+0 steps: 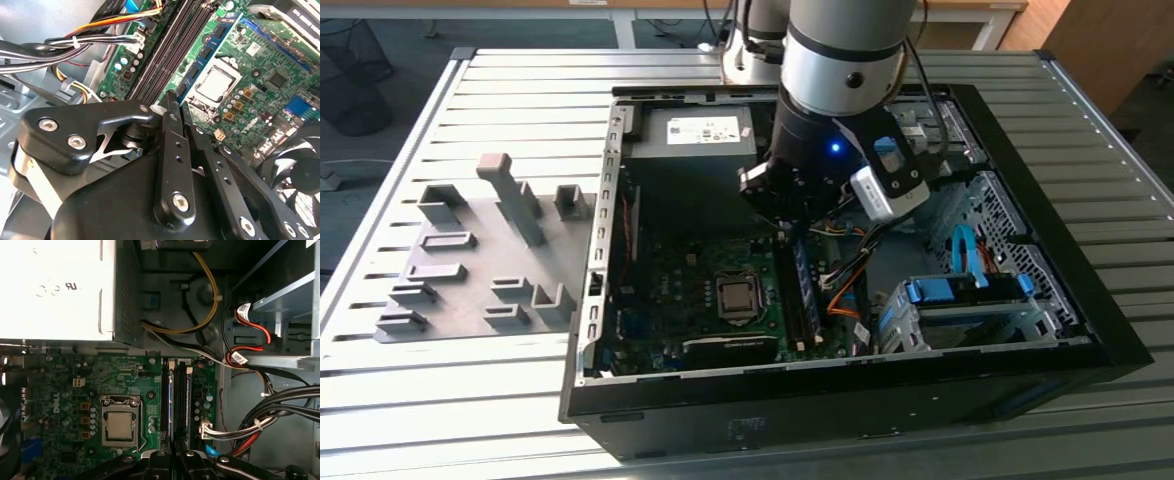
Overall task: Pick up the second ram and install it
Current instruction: 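Insert the second ram into the second slot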
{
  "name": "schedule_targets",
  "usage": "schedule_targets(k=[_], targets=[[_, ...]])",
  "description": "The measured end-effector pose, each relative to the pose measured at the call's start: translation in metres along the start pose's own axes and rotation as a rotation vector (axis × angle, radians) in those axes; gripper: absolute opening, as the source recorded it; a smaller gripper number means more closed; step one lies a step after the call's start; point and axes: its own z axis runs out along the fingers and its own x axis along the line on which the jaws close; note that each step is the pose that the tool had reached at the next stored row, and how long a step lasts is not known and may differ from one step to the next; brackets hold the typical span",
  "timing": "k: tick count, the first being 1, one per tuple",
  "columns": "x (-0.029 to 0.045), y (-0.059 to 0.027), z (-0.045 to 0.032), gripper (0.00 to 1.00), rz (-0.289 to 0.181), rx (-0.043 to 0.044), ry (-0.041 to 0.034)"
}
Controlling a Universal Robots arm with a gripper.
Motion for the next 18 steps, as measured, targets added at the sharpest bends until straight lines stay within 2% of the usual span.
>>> schedule_targets(k=[6, 18], targets=[[-0.0001, -0.0009, 0.0078, 0.14, 0.0, 0.0, 0.0], [-0.0001, -0.0009, 0.0082, 0.14, 0.0, -0.0001, 0.0]])
